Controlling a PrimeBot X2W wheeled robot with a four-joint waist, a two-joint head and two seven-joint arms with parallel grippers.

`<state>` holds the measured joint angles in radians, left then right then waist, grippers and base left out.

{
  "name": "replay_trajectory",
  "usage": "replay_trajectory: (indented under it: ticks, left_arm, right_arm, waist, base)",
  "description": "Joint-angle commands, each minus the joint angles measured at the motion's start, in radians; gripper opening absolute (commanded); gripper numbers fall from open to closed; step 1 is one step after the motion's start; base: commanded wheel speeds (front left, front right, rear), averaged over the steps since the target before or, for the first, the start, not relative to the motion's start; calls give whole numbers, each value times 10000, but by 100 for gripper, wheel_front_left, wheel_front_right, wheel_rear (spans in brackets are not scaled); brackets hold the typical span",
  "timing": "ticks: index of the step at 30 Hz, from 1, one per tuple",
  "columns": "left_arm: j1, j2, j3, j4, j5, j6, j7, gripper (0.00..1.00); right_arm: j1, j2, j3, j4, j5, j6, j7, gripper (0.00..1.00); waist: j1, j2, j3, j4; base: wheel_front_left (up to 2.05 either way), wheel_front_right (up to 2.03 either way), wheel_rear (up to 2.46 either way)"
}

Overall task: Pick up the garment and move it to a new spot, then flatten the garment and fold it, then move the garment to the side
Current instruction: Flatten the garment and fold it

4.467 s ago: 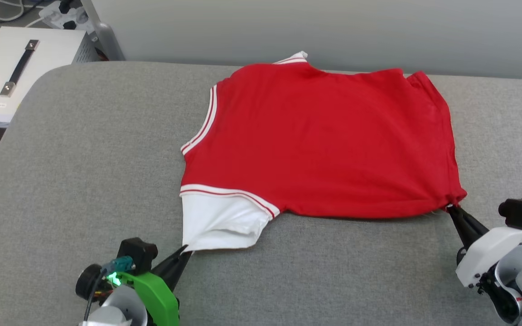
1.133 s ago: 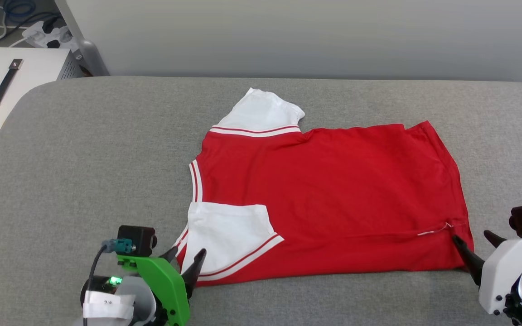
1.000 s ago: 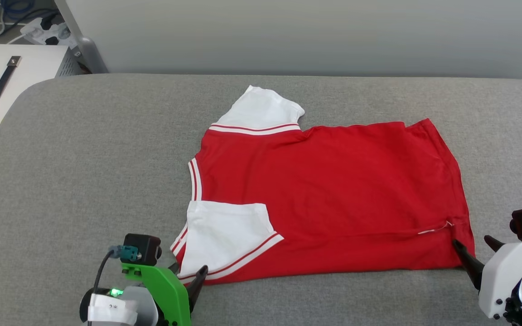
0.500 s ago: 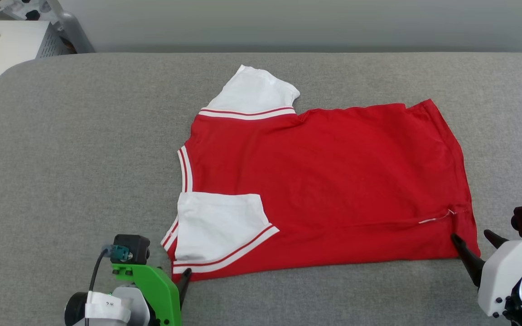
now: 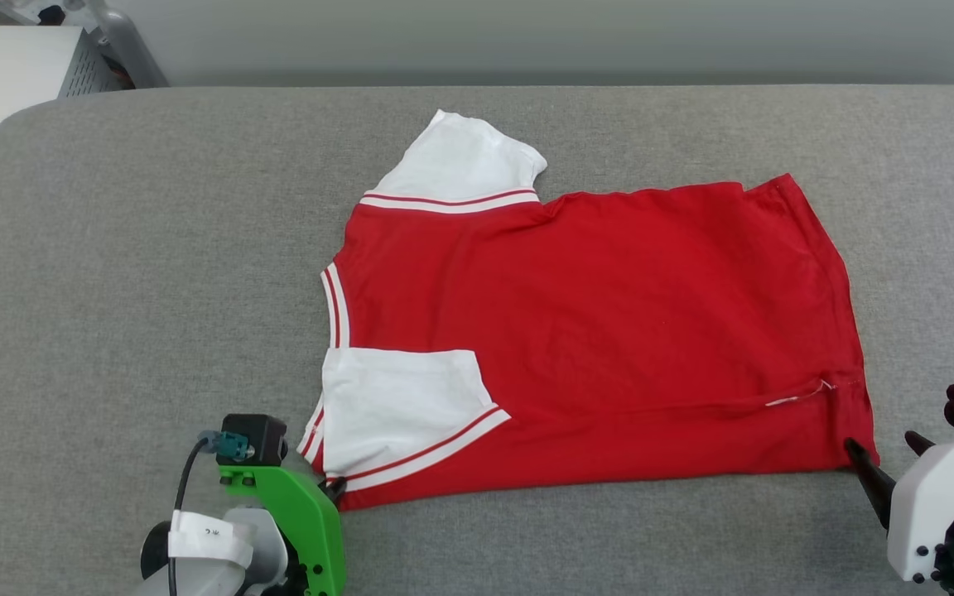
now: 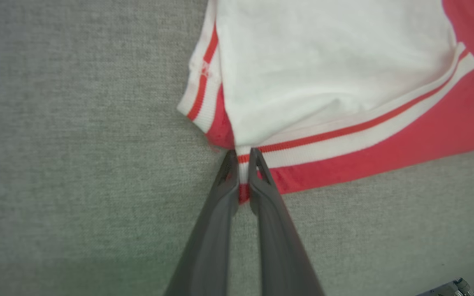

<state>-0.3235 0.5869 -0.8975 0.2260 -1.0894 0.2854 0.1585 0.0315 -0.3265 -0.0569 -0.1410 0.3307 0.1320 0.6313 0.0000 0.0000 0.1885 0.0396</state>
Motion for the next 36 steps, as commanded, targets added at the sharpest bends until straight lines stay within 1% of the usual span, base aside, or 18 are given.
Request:
replay_trajectory:
  ticks: [1, 7, 16, 21, 24, 25, 26, 27, 28, 36]
  left_arm:
    - [205, -177, -177, 271, -90, -75, 77, 0]
    - [105, -135, -18, -58, 7, -231, -349, 0]
    - [-48, 106, -11, -1124, 298, -104, -479, 0]
    - [-46, 205, -16, -1387, 363, -47, -494, 0]
    - [-6, 239, -33, -1463, 346, -35, -465, 0]
    - [1, 251, -41, -1472, 339, -31, -445, 0]
    - [4, 264, -53, -1474, 335, -23, -414, 0]
    - [4, 276, -65, -1477, 331, -14, -379, 0]
    - [2, 280, -76, -1480, 312, -11, -333, 0]
    - [184, 435, -186, -1315, 163, -25, -56, 0]
  right_arm:
    - [-140, -48, -63, 106, -152, -13, 78, 100]
    - [-226, 102, -238, 701, -446, -13, 231, 100]
    - [-731, 299, -465, 2110, -828, -13, -8, 100]
    - [-845, 489, -625, 2722, -1009, -13, 29, 100]
    - [-851, 615, -540, 3022, -901, -13, 88, 100]
    - [-840, 634, -462, 3119, -853, -13, 136, 92]
    - [-830, 653, -405, 3189, -800, -13, 177, 43]
    - [-823, 671, -355, 3246, -735, -13, 209, 16]
    - [-815, 676, -322, 3301, -669, -13, 212, 0]
    - [-696, 393, -348, 3376, -532, -13, -114, 0]
  waist:
    - [0, 0, -187, 121]
    - [0, 0, -388, 414]
    - [0, 0, -185, 776]
    - [0, 0, -68, 862]
    - [0, 0, 3, 862]
    - [0, 0, 26, 853]
    - [0, 0, 40, 842]
    - [0, 0, 55, 830]
    - [0, 0, 71, 823]
    - [0, 0, -306, 655]
  base:
    - [0, 0, 0]
    - [0, 0, 0]
    - [0, 0, 0]
    - [0, 0, 0]
    - [0, 0, 0]
    - [0, 0, 0]
    - [0, 0, 0]
    - [0, 0, 0]
    - [0, 0, 0]
    - [0, 0, 0]
